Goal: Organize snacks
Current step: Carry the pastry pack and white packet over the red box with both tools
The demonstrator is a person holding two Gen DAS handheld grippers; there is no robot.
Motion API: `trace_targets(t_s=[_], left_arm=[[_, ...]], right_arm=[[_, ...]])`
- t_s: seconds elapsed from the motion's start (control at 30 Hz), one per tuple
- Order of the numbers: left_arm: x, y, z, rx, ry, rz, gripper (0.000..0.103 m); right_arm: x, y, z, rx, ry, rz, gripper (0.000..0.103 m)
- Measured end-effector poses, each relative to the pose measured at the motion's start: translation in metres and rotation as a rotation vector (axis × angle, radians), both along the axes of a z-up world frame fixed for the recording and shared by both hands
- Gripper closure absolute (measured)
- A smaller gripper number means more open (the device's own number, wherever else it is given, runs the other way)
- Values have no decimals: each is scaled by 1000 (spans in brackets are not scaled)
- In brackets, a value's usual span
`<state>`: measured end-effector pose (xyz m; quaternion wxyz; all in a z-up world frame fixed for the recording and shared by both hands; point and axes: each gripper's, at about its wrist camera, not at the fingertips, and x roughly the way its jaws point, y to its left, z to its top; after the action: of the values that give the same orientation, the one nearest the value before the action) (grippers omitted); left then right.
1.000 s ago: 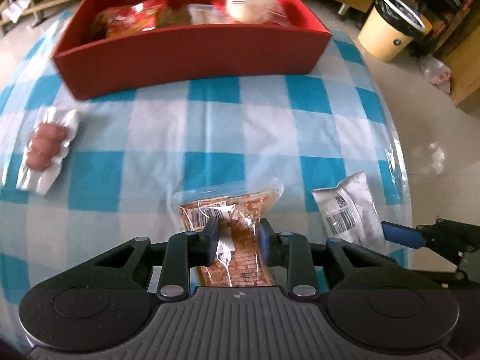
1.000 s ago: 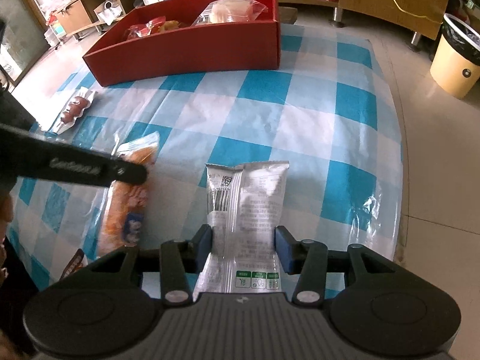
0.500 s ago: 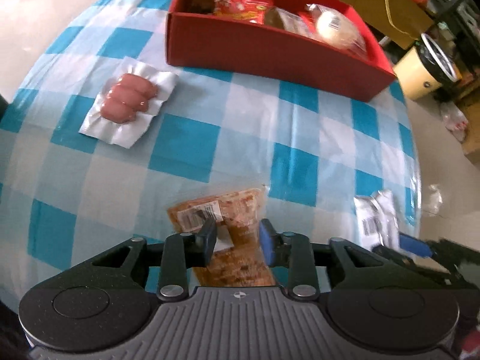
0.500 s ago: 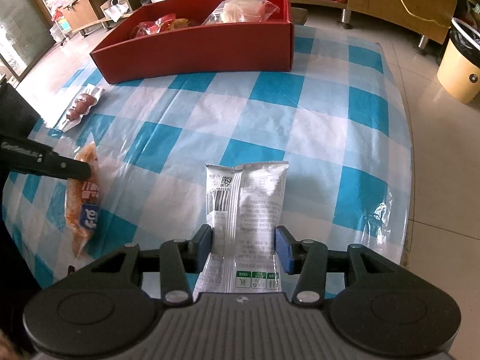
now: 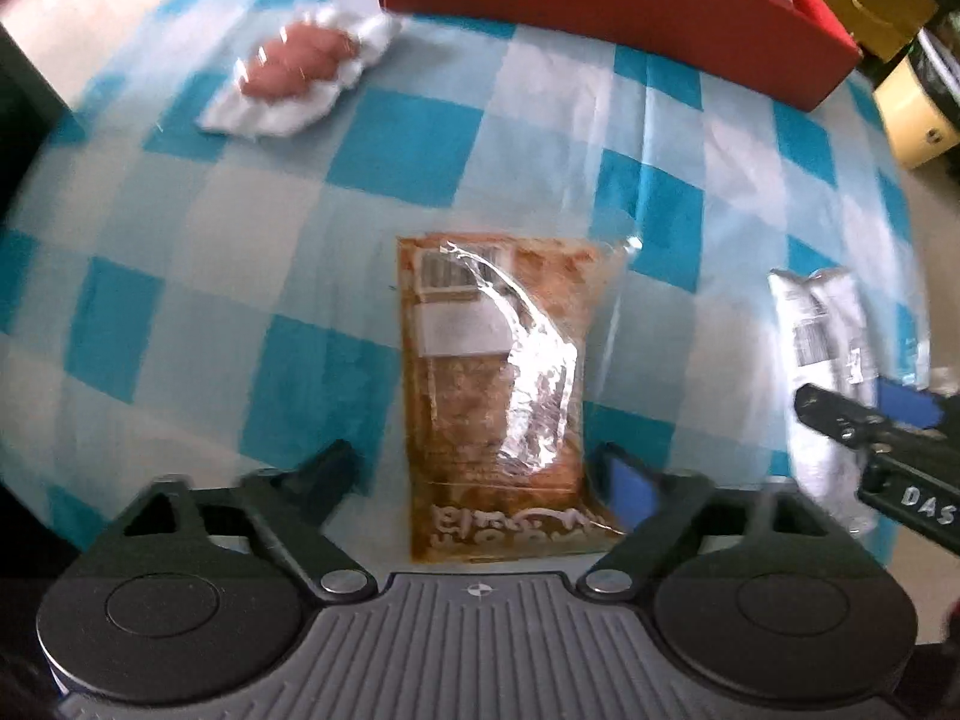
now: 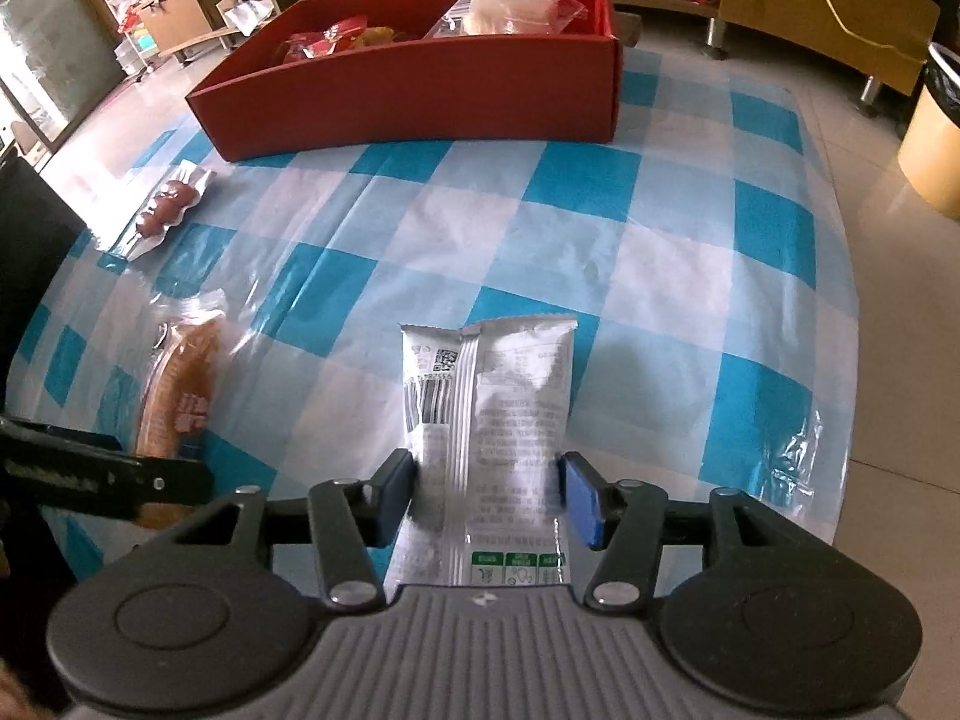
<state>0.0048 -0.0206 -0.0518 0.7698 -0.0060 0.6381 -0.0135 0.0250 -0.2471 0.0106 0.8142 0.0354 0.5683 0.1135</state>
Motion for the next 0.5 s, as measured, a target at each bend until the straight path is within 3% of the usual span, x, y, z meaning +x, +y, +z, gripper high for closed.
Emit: trace_targets(t_s=[0.03, 0.13, 0.2, 0.5], left_arm=[[-1, -1, 2, 9, -12, -4, 35], [-1, 7, 10, -81, -15, 15, 47], [-2, 6, 15, -98, -24, -3, 53], [4, 1, 31, -147, -75, -26, 54]], right_arm=[[0, 1, 0, -7, -4, 7, 50], [-1, 1, 1, -8, -8, 19, 52], [-3, 0, 4, -2, -15, 23, 56], [-1, -11, 20, 77, -62, -35, 59]])
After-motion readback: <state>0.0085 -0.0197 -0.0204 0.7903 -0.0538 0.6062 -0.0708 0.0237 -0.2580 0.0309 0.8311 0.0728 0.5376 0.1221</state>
